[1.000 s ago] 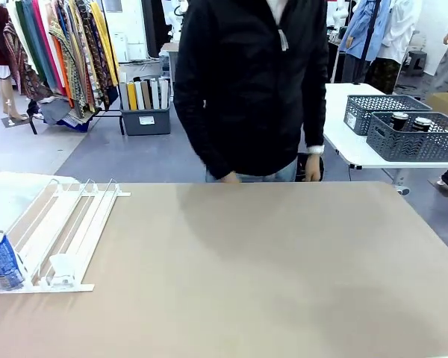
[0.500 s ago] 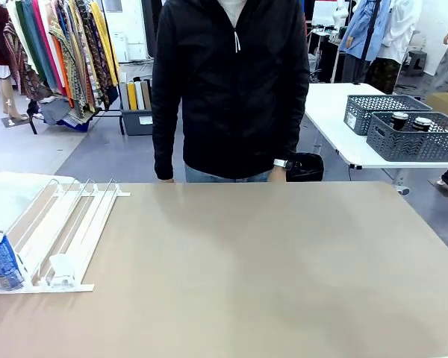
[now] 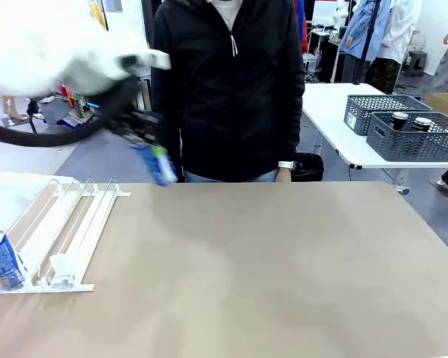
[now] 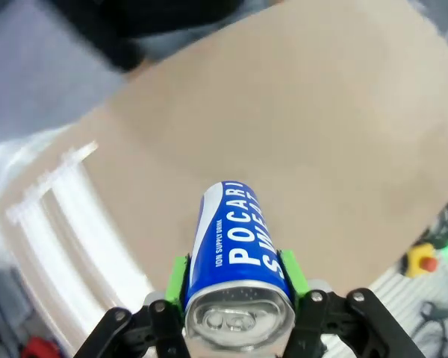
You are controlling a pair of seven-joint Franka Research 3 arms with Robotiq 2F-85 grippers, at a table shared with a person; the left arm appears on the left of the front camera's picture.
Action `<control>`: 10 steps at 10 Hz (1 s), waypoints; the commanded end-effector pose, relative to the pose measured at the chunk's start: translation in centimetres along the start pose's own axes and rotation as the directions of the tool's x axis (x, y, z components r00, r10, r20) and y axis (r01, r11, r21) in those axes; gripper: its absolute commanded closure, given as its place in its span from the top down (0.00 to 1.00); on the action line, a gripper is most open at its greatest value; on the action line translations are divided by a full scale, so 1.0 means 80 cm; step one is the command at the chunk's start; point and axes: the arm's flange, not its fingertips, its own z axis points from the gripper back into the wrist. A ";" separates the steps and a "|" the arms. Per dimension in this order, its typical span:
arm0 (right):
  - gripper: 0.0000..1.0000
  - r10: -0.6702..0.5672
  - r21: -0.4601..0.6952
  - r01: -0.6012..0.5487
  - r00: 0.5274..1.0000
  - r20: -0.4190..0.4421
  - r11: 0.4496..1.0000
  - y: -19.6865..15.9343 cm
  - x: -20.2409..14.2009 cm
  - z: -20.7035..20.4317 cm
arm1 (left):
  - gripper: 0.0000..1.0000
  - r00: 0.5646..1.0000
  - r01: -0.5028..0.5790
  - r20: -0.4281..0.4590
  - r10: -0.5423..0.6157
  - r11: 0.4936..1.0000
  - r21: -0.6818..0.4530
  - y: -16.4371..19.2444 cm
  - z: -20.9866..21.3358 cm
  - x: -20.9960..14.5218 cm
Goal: Retrieve and store the cans from the dispenser.
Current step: Pick up one can from the Automatic Can Dispenser and place it in the middle of the table.
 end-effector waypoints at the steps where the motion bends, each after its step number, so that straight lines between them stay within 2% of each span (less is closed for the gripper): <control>1: 1.00 -0.002 0.018 0.002 1.000 0.006 1.000 0.004 0.000 0.001 | 0.00 0.980 0.195 -0.028 -0.197 0.977 -0.082 -0.036 -0.073 0.056; 2: 1.00 -0.002 0.018 0.002 1.000 0.006 1.000 0.004 0.000 0.001 | 0.00 0.964 0.254 -0.068 -0.256 0.967 -0.027 -0.075 -0.115 0.070; 3: 1.00 -0.002 0.018 0.002 1.000 0.006 1.000 0.004 0.000 0.001 | 0.00 0.951 0.287 -0.096 -0.293 0.955 -0.072 -0.099 -0.147 0.075; 4: 1.00 -0.002 0.018 0.002 1.000 0.006 1.000 0.004 0.000 0.001 | 0.00 0.934 0.339 -0.102 -0.343 0.939 -0.059 -0.118 -0.174 0.071; 6: 1.00 -0.002 0.018 0.002 1.000 0.006 1.000 0.004 0.000 0.001 | 0.00 0.912 0.377 -0.148 -0.383 0.924 -0.067 -0.134 -0.231 0.063; 10: 1.00 -0.002 0.018 0.002 1.000 0.006 1.000 0.004 0.000 0.001 | 0.00 0.880 0.416 -0.192 -0.434 0.900 -0.128 -0.160 -0.266 0.053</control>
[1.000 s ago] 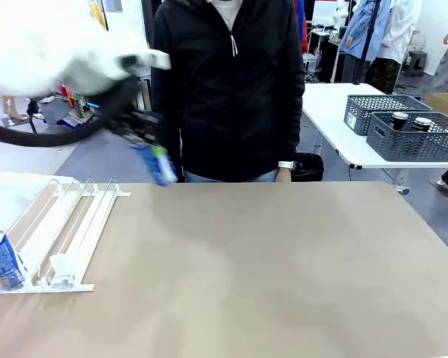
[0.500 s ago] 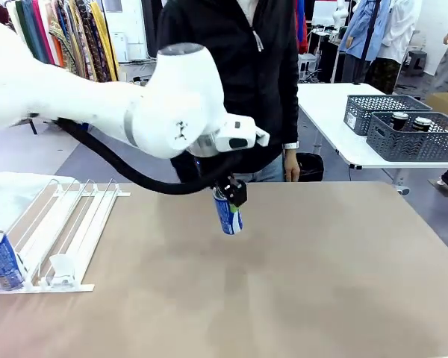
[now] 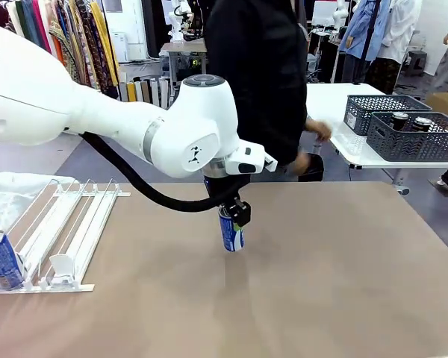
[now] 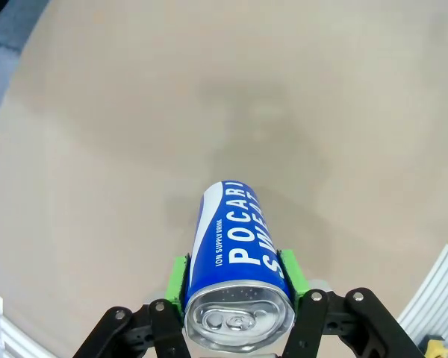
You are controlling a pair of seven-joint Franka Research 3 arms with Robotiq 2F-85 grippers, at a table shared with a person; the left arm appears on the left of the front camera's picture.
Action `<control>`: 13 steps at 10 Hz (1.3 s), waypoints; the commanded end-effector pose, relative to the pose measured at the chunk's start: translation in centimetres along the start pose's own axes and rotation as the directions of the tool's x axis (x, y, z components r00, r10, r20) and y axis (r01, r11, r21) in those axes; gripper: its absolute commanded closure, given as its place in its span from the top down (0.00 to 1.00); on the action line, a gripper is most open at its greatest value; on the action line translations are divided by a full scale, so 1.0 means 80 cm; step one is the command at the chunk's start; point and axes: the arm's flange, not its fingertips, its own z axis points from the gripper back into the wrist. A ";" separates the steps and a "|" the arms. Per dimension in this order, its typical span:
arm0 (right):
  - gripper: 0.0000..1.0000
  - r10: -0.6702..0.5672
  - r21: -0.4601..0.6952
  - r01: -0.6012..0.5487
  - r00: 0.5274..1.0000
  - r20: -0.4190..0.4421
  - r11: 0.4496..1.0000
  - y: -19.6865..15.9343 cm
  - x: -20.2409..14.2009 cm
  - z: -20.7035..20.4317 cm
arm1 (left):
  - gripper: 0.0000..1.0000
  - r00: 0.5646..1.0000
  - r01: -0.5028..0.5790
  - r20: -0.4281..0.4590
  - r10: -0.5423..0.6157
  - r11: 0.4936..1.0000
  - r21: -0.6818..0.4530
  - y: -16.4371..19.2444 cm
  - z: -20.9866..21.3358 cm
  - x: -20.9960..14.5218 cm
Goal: Retrieve and store the cans from the dispenser.
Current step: Pick up one can from the Automatic Can Dispenser and place it in the middle of the table.
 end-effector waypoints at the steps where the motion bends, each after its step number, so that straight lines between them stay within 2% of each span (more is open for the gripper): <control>1: 1.00 -0.002 0.018 0.002 1.000 0.006 1.000 0.004 0.001 0.000 | 0.00 0.999 0.039 -0.007 -0.039 0.999 -0.019 -0.009 -0.007 0.008; 4: 1.00 -0.002 0.018 0.002 1.000 0.006 1.000 0.004 0.001 0.000 | 0.00 0.998 0.055 -0.026 -0.055 0.998 -0.003 -0.014 -0.014 0.011; 5: 1.00 -0.002 0.018 0.002 1.000 0.006 1.000 0.004 0.001 0.000 | 0.24 0.998 0.054 -0.029 -0.055 0.999 -0.007 -0.016 -0.015 0.011; 6: 1.00 -0.002 0.018 0.002 1.000 0.006 1.000 0.004 0.001 0.000 | 0.84 0.998 0.060 -0.033 -0.060 0.998 -0.005 -0.017 -0.015 0.012; 7: 1.00 -0.002 0.018 0.002 1.000 0.006 1.000 0.004 0.001 0.000 | 1.00 0.998 0.061 -0.034 -0.061 0.998 0.003 -0.017 -0.015 0.013; 9: 1.00 -0.002 0.018 0.002 1.000 0.006 1.000 0.004 0.001 0.000 | 1.00 0.999 0.033 -0.009 -0.033 0.999 -0.001 -0.012 0.005 0.011; 10: 1.00 -0.002 0.018 0.002 1.000 0.006 1.000 0.004 0.001 0.000 | 1.00 0.999 0.004 0.032 -0.005 1.000 0.024 -0.004 0.031 0.008; 12: 1.00 -0.002 0.018 0.002 1.000 0.006 1.000 0.004 0.001 0.000 | 1.00 0.993 -0.093 0.074 0.088 0.993 0.068 0.020 0.116 -0.027; 13: 1.00 -0.002 0.018 0.002 1.000 0.006 1.000 0.004 0.001 0.000 | 1.00 0.991 -0.103 0.080 0.103 0.995 -0.004 0.039 0.170 -0.065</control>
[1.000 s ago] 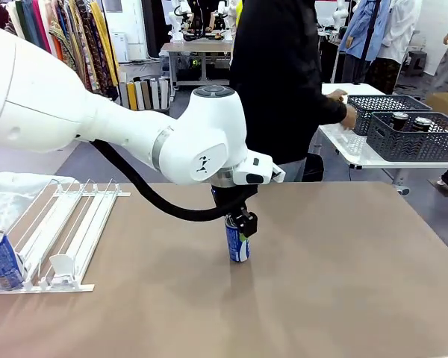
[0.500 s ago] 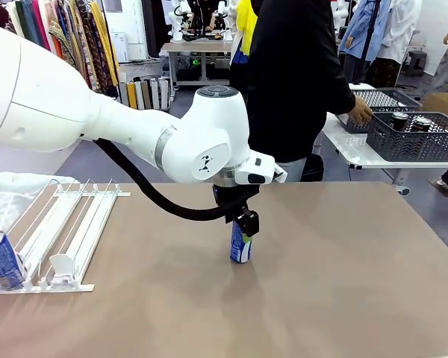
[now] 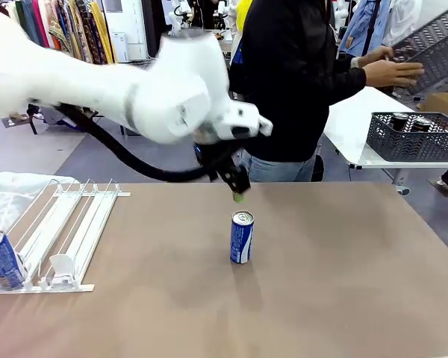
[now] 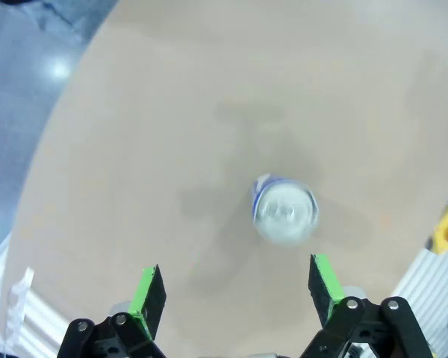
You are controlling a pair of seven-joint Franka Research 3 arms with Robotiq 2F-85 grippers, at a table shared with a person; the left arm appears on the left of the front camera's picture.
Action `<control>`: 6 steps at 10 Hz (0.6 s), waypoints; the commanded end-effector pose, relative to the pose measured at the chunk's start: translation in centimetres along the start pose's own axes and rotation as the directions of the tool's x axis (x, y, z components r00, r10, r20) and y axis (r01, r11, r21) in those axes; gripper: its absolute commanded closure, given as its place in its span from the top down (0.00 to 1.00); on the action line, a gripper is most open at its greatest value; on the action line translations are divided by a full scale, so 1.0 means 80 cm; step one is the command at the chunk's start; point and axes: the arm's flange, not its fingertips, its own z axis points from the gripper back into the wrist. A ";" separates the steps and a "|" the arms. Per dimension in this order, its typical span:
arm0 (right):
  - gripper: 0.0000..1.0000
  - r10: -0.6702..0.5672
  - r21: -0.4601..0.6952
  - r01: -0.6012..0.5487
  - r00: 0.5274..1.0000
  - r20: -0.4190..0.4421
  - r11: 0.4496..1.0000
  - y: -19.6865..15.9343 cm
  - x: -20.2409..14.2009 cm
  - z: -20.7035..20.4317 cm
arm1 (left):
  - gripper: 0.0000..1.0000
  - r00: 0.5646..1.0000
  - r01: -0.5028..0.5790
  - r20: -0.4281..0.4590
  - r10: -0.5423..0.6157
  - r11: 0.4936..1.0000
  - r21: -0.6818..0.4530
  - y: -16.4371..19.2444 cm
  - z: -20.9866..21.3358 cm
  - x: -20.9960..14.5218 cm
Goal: Retrieve and store the cans from the dispenser.
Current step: Pick up one can from the Automatic Can Dispenser and place it in the middle of the table.
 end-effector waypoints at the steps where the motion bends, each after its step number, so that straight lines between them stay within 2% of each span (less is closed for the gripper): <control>1: 1.00 -0.002 0.018 0.002 1.000 0.006 1.000 0.004 0.000 0.001 | 1.00 0.999 -0.038 0.034 0.042 0.992 -0.116 0.044 0.091 -0.085; 2: 1.00 -0.002 0.018 0.002 1.000 0.006 1.000 0.004 0.000 0.001 | 1.00 0.991 -0.094 0.076 0.111 0.975 -0.203 0.077 0.130 -0.130; 4: 1.00 -0.002 0.018 0.002 1.000 0.006 1.000 0.004 0.000 0.001 | 1.00 0.933 -0.270 0.143 0.331 0.905 -0.328 0.155 0.193 -0.248; 5: 1.00 -0.002 0.018 0.002 1.000 0.006 1.000 0.004 0.000 0.001 | 1.00 0.872 -0.377 0.162 0.463 0.844 -0.382 0.198 0.216 -0.319; 6: 1.00 -0.002 0.018 0.002 1.000 0.006 1.000 0.004 0.000 0.001 | 1.00 0.816 -0.434 0.175 0.551 0.783 -0.445 0.223 0.231 -0.379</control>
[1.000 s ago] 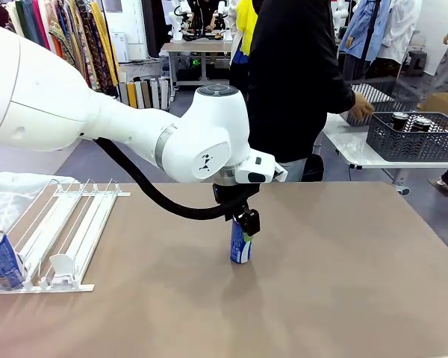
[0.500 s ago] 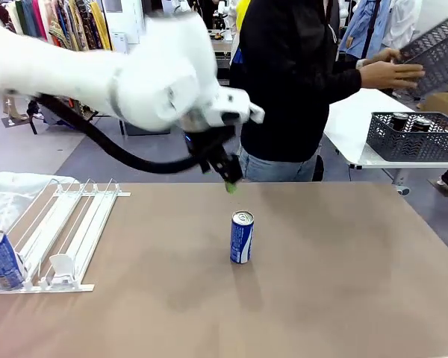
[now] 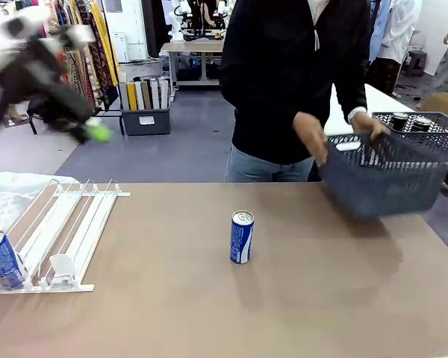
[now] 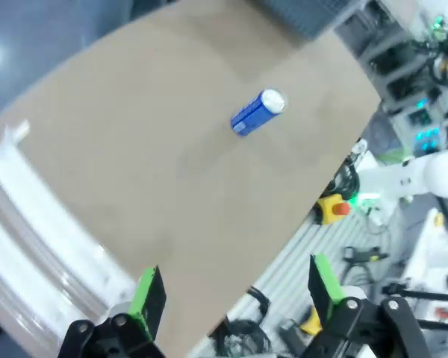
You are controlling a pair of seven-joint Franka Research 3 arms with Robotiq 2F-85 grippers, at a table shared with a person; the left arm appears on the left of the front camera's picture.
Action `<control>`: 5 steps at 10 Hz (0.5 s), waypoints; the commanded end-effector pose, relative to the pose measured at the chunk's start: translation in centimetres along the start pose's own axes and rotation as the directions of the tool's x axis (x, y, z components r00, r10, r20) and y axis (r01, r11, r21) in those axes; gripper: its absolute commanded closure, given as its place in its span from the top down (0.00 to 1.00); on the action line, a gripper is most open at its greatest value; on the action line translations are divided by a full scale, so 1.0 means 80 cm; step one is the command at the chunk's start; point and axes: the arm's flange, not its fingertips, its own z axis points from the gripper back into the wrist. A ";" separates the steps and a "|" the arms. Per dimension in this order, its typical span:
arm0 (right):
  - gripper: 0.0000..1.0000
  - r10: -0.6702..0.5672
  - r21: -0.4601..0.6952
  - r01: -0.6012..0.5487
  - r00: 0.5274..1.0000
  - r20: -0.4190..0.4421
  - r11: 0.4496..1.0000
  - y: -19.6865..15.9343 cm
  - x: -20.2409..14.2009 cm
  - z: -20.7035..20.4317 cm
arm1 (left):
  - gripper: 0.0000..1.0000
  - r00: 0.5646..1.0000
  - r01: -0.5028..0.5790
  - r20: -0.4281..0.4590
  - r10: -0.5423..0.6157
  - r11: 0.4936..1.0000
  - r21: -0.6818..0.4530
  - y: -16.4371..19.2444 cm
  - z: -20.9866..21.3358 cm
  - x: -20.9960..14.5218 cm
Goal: Retrieve and store the cans from the dispenser.
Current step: Pick up one can from the Automatic Can Dispenser and place it in the middle of the table.
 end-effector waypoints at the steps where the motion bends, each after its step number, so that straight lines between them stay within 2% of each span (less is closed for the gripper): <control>1: 1.00 -0.001 0.018 0.001 1.000 0.005 1.000 0.004 0.001 0.000 | 1.00 0.982 -0.139 0.112 0.153 0.983 -0.122 0.060 0.041 -0.060; 3: 1.00 -0.001 0.018 0.001 1.000 0.005 1.000 0.004 0.001 0.000 | 1.00 0.925 -0.276 0.209 0.317 0.939 -0.204 0.100 0.058 -0.134; 4: 1.00 -0.001 0.018 0.001 1.000 0.005 1.000 0.004 0.001 0.000 | 1.00 0.880 -0.330 0.264 0.396 0.907 -0.261 0.124 0.063 -0.173; 5: 1.00 -0.001 0.018 0.001 1.000 0.005 1.000 0.004 0.001 0.000 | 1.00 0.880 -0.362 0.234 0.414 0.902 -0.233 0.136 0.060 -0.187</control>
